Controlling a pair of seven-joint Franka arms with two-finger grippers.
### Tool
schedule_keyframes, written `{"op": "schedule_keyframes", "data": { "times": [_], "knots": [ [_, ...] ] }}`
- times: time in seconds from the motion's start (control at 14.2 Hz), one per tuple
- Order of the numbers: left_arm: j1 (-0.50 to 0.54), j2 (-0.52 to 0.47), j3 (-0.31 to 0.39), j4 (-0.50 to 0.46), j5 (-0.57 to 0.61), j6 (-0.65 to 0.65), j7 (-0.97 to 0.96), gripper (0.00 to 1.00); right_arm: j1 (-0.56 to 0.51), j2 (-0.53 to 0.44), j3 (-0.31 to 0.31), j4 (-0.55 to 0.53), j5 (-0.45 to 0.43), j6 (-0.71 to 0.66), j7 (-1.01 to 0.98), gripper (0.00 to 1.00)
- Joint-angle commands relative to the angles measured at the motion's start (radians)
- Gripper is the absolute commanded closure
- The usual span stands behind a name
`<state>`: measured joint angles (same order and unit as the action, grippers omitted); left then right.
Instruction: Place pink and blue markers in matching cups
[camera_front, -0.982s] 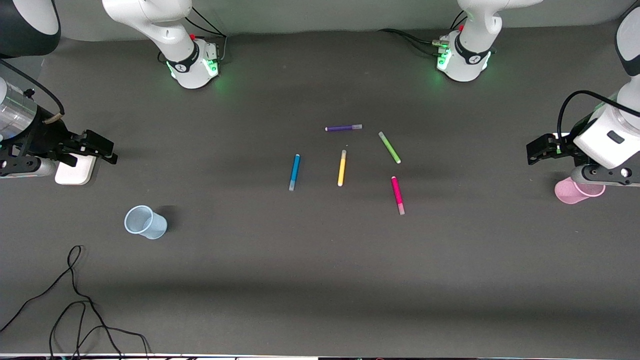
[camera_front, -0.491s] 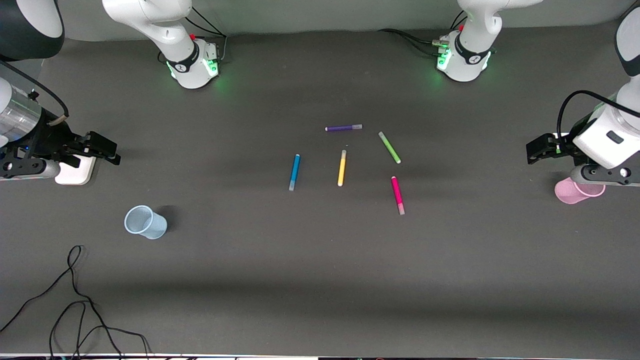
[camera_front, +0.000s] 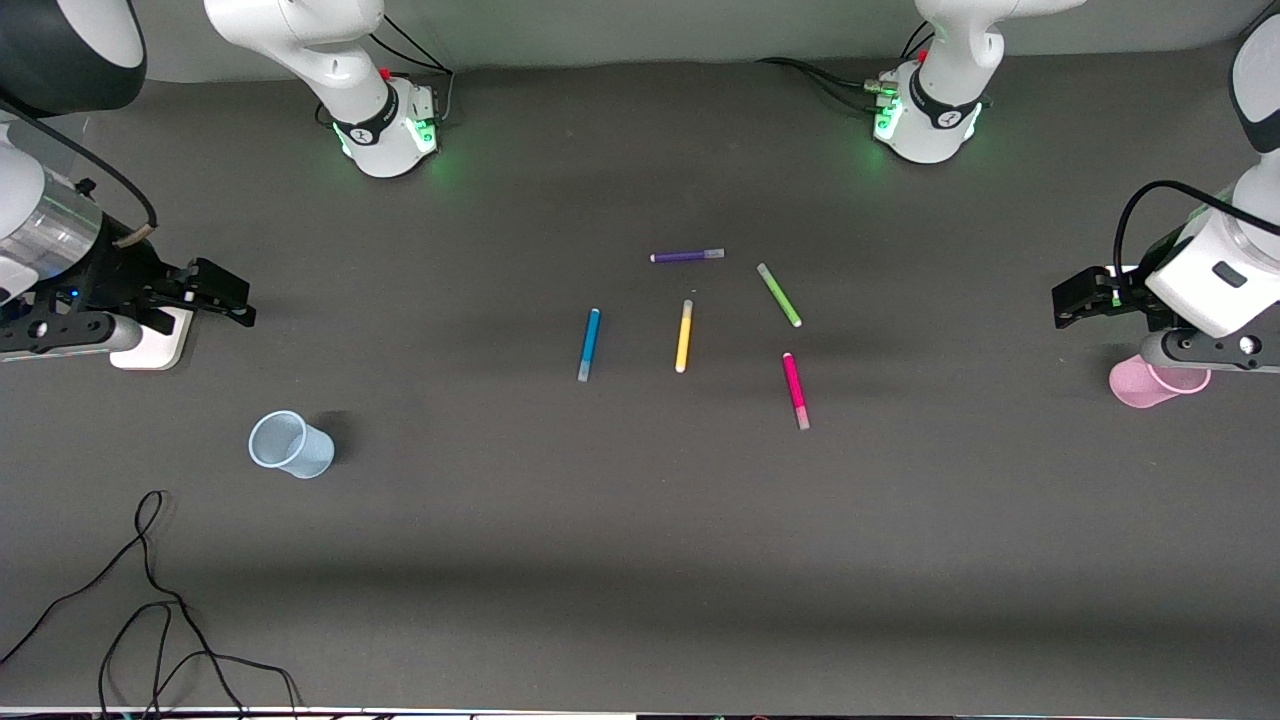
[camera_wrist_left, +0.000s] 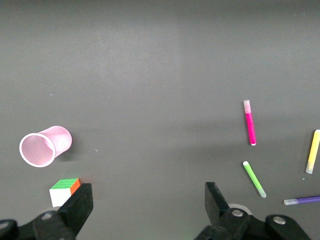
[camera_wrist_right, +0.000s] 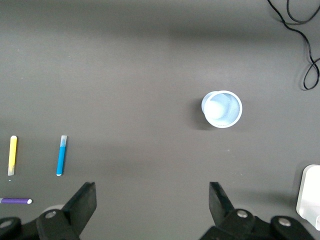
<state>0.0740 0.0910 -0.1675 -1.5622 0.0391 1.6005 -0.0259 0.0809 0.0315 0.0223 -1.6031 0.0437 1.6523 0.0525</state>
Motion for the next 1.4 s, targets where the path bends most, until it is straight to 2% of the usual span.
{"op": "schedule_keyframes", "data": {
  "times": [0.0, 0.28, 0.77, 1.05, 1.33],
  "knots": [
    [0.004, -0.011, -0.003, -0.004, -0.004, -0.016, 0.014, 0.00, 0.028, 0.013, -0.002, 0.028, -0.005, 0.000, 0.027, 0.00],
    [0.004, -0.011, -0.001, -0.004, -0.002, -0.016, 0.014, 0.00, 0.049, 0.022, 0.027, 0.054, -0.005, -0.002, 0.104, 0.00],
    [0.006, -0.010, -0.003, -0.002, -0.004, -0.014, 0.015, 0.00, 0.049, 0.060, 0.152, 0.091, -0.005, -0.002, 0.291, 0.00],
    [0.006, -0.010, -0.001, -0.004, -0.004, -0.016, 0.015, 0.00, 0.069, 0.085, 0.191, 0.089, -0.004, -0.002, 0.378, 0.00],
    [0.006, -0.010, -0.001, -0.004, -0.004, -0.016, 0.015, 0.00, 0.135, 0.119, 0.194, 0.097, -0.005, 0.007, 0.486, 0.00]
  ]
}}
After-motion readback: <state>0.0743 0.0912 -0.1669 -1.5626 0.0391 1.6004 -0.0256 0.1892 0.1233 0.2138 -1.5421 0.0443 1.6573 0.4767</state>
